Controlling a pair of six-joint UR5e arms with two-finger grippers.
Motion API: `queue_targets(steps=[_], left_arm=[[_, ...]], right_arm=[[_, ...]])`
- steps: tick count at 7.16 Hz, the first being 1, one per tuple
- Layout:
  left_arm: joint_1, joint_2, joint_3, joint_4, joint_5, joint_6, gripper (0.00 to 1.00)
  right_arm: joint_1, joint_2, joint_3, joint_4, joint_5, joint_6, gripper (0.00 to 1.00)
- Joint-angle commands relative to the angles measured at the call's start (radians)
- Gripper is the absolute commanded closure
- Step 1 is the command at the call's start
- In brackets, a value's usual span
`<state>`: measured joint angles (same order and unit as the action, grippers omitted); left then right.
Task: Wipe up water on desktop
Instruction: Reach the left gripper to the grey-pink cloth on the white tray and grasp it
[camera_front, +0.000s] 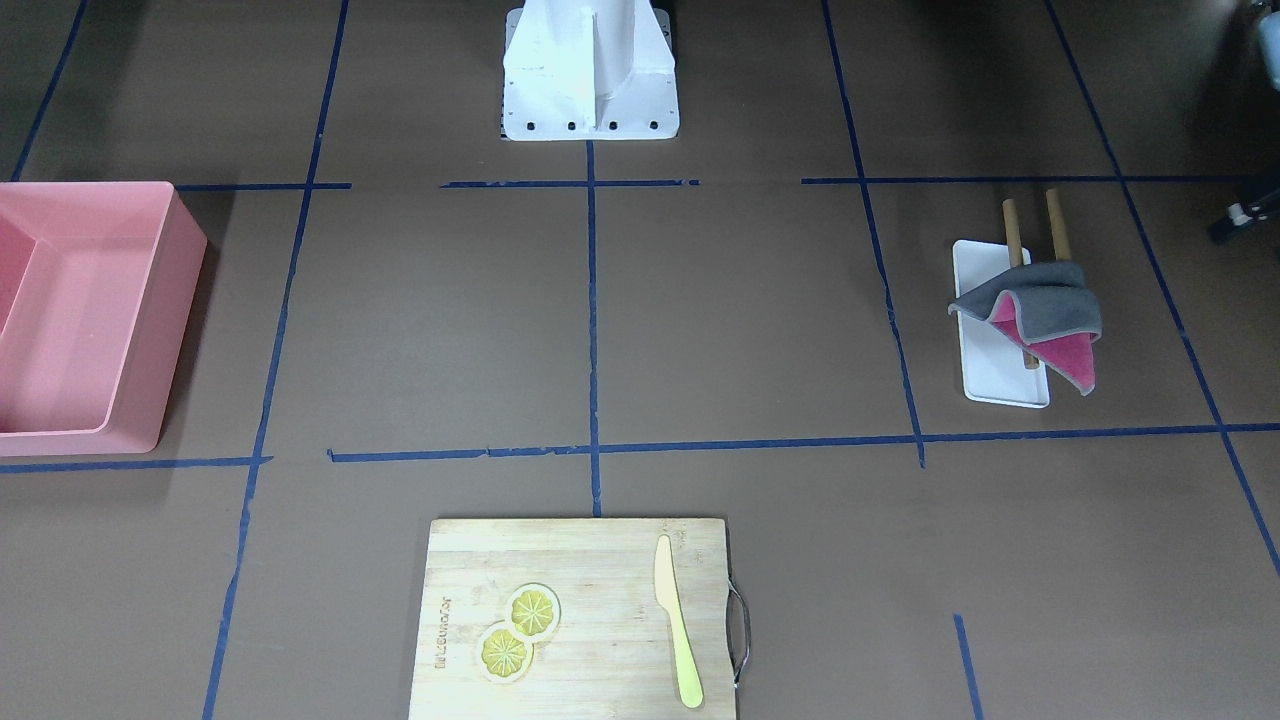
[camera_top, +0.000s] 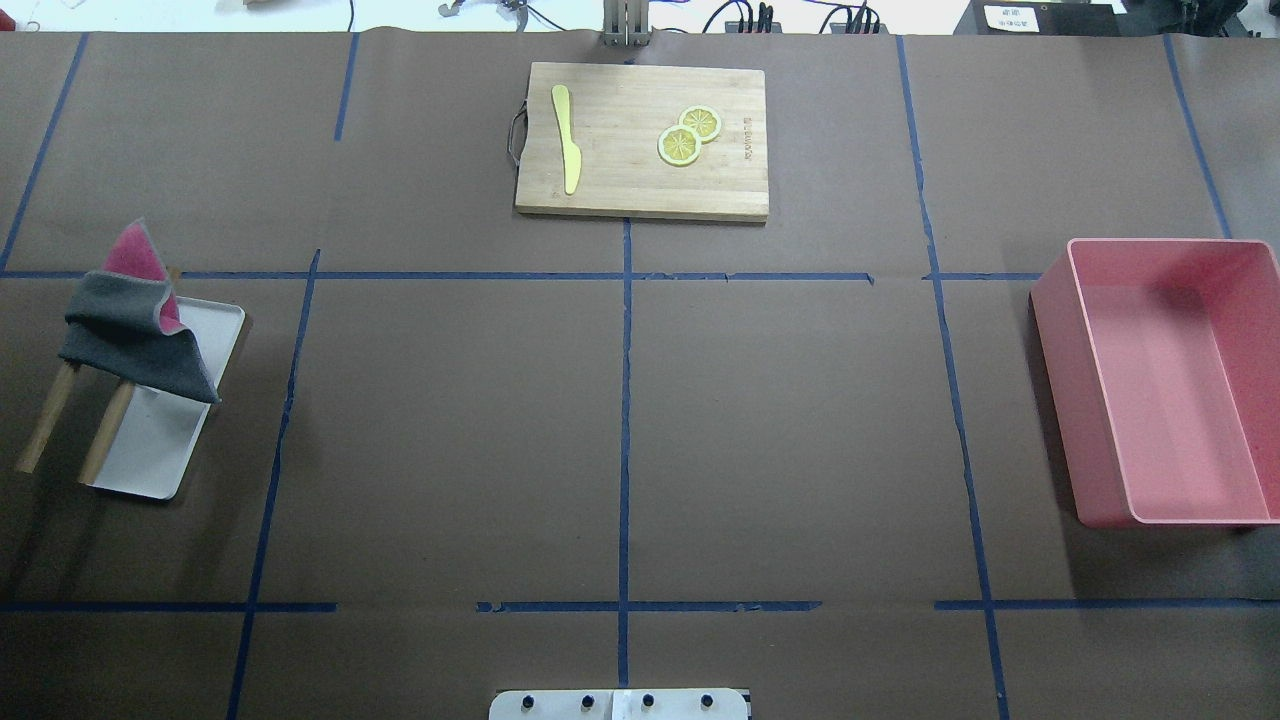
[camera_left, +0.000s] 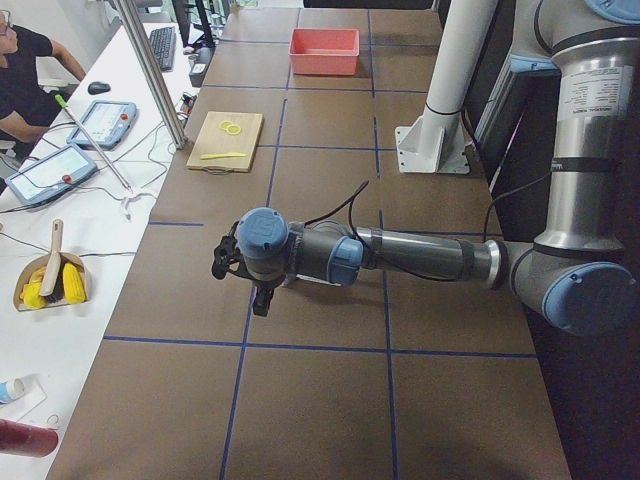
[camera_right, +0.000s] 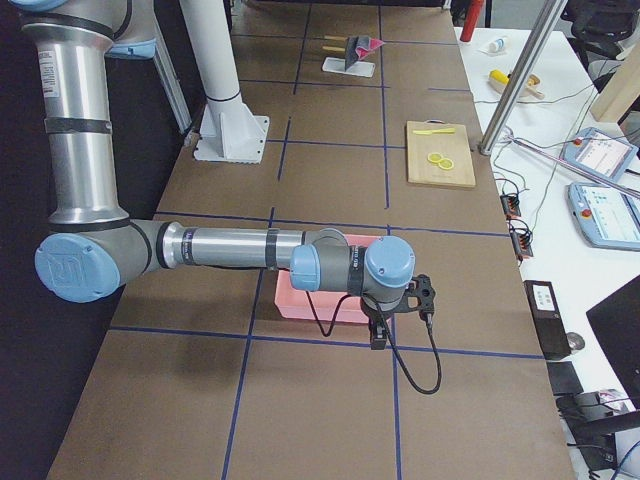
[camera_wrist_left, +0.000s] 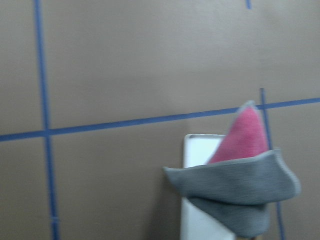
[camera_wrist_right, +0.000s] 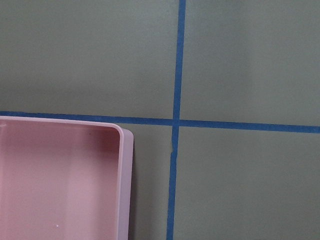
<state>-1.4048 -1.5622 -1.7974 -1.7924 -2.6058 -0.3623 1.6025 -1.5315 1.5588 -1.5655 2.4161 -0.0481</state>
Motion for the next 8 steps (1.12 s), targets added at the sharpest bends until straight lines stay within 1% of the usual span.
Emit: queue_targets(steps=[1, 2, 3, 4, 5, 7, 8], left_arm=[[0.104, -0.016, 0.024, -0.106, 0.066, -0.151, 0.0], [0.151, -0.035, 0.05, -0.151, 0.11, -0.209, 0.0], [0.177, -0.054, 0.093, -0.189, 0.127, -0.251, 0.0], [0.19, -0.064, 0.139, -0.229, 0.134, -0.253, 0.0], [0.198, -0.085, 0.166, -0.237, 0.133, -0.254, 0.03], [0.201, -0.104, 0.187, -0.237, 0.133, -0.256, 0.13], [0.202, -0.105, 0.188, -0.236, 0.128, -0.257, 0.21]], right_arm=[[0.0, 0.001, 0.029, -0.005, -0.002, 0.002, 0.0], [0.001, 0.002, 0.05, -0.002, -0.005, 0.002, 0.0], [0.001, 0.001, 0.052, -0.002, -0.006, 0.002, 0.0], [0.001, -0.007, 0.053, -0.001, -0.011, 0.001, 0.0], [0.001, -0.007, 0.052, -0.001, -0.011, 0.002, 0.0], [0.001, -0.009, 0.055, -0.001, -0.009, 0.004, 0.0], [0.001, -0.006, 0.055, -0.001, -0.009, 0.002, 0.0]])
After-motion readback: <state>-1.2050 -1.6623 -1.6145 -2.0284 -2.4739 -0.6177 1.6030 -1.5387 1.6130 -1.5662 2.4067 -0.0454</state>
